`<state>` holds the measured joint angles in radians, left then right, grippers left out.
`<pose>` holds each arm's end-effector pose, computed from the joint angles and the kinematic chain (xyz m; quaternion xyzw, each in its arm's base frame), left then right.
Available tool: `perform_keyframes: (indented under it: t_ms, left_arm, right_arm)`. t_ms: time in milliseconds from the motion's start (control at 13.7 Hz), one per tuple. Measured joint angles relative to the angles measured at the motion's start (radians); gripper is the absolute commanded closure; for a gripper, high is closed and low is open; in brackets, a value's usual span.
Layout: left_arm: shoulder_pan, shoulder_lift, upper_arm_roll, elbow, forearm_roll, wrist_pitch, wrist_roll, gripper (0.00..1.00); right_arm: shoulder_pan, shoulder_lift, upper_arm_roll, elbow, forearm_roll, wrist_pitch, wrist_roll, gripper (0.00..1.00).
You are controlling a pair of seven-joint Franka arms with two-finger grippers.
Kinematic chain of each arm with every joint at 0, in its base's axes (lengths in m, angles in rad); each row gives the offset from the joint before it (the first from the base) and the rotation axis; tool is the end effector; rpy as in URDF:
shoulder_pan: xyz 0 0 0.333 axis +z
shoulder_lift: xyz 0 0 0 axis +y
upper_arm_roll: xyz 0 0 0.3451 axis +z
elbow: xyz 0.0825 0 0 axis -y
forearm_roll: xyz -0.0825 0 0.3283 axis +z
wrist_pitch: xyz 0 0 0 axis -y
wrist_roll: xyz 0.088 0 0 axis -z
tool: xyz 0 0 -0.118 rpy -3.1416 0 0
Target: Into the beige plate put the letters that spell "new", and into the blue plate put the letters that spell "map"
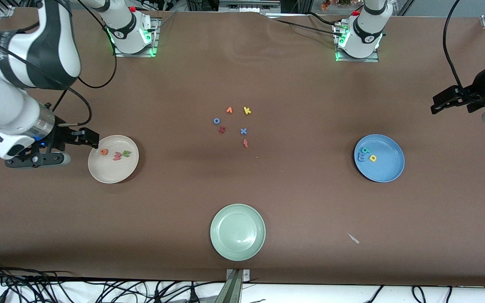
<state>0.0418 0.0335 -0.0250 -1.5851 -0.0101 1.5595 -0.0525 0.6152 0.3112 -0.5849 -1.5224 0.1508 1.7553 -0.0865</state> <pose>0.5067 0.0076 0.6189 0.9989 0.0347 -0.0296 0.0049 0.5888 0.0803 0.5311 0.9984 0.0535 -0.0134 0.0108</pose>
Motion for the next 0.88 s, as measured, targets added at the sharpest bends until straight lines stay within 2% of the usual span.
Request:
perform_keyframes:
  t_ms: [219,366,439,512,731,877]
  left_arm:
    - [0.001,0.000,0.001,0.000,0.000,0.001,0.000,0.00]
    - [0.001,0.000,0.001,0.000,0.000,0.001,0.000,0.00]
    - [0.001,0.000,0.001,-0.001,0.000,0.001,0.000,0.00]
    - [0.001,0.000,0.001,-0.001,0.000,0.001,0.000,0.00]
    - [0.003,0.000,0.001,-0.002,0.000,0.001,0.000,0.00]
    - [0.003,0.000,0.001,-0.003,0.000,0.001,0.000,0.00]
  right_arm:
    - [-0.305,-0.063,0.323,0.030,-0.101,-0.030,0.002,0.00]
    - [-0.482,-0.117,0.489,0.032,-0.112,-0.081,0.002,0.00]
    - [-0.533,-0.143,0.529,0.031,-0.113,-0.112,0.002,0.00]
    - [-0.558,-0.168,0.543,0.029,-0.113,-0.143,0.002,0.00]
    - [-0.581,-0.225,0.549,0.006,-0.114,-0.186,0.002,0.00]
    - [-0.581,-0.227,0.552,0.000,-0.115,-0.187,0.002,0.00]
